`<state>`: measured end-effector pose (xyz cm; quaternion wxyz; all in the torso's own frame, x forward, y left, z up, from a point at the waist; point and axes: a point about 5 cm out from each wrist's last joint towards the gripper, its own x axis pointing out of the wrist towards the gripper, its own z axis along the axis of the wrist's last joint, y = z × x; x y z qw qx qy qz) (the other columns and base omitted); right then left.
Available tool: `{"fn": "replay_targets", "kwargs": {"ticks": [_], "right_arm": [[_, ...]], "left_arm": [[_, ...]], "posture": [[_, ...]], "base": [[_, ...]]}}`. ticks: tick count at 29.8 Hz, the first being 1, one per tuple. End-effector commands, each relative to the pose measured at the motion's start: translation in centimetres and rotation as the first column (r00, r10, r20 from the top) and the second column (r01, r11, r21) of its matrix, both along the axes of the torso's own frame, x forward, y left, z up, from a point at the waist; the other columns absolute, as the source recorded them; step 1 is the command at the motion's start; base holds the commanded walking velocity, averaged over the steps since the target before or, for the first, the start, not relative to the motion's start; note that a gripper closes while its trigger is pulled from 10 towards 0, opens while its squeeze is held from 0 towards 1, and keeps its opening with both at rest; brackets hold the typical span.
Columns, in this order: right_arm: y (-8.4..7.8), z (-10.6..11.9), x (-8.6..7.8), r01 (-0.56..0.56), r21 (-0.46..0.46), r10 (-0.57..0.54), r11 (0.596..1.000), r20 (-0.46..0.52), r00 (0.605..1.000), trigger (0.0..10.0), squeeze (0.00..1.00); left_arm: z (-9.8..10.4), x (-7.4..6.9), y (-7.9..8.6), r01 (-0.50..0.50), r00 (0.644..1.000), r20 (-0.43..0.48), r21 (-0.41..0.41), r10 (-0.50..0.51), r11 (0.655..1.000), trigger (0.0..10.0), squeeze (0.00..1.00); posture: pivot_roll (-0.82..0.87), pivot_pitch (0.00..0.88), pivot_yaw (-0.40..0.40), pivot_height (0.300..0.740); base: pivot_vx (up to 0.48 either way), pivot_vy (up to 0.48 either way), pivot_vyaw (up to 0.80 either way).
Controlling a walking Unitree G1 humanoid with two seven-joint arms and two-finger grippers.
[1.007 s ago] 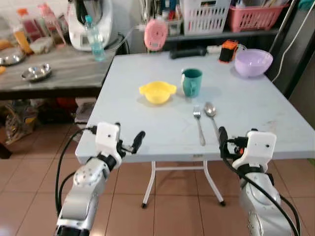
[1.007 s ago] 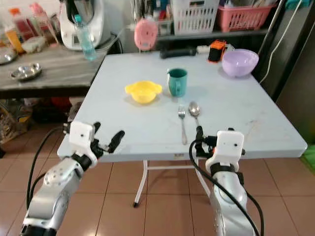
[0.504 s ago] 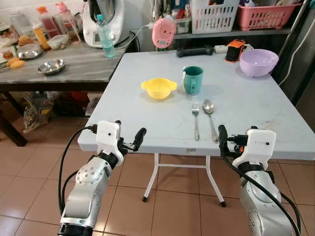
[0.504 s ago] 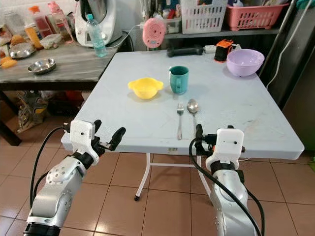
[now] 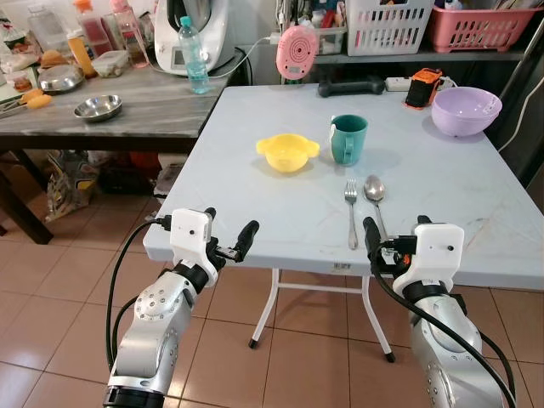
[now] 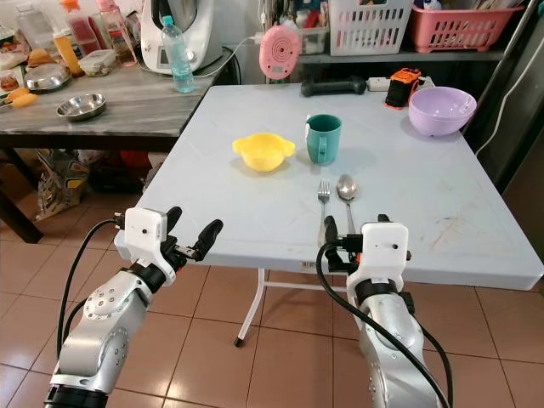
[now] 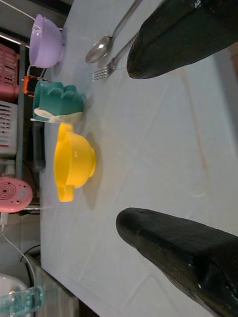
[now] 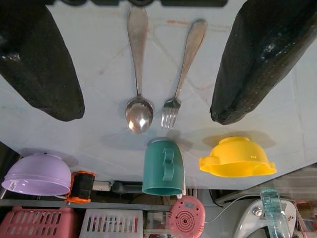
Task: Setting the table
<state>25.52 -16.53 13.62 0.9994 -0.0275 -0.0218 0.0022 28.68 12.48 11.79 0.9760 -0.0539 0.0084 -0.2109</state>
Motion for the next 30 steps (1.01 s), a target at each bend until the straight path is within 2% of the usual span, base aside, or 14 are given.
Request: {"fn": "replay_targets", "kwargs": {"ticks": [1,11,30], "right_arm": [[0.3,0.5,-0.2,-0.029,0.012,0.029,1.000,0.018,0.999,10.0,0.00],[1.4,-0.2,-1.0,-0.066,0.030,0.066,0.997,-0.003,0.998,10.0,0.00],[1.3,-0.4,-1.1,-0.055,0.046,0.056,0.997,-0.020,0.998,10.0,0.00]], "left_arm": [[0.2,0.1,-0.1,0.009,1.000,0.010,0.005,-0.009,1.000,10.0,0.00],[0.1,0.0,-0.2,0.024,1.000,0.011,0.006,-0.024,1.000,10.0,0.00],[-0.2,-0.2,-0.6,0.058,0.998,-0.003,0.012,-0.058,0.998,10.0,0.00]], "posture": [[-0.08,0.005,0.079,0.740],[-0.08,0.007,0.078,0.740],[-0.08,0.011,0.087,0.740]], "base": [[0.304,0.000,0.00],[0.312,0.000,0.00],[0.325,0.000,-0.02]]}}
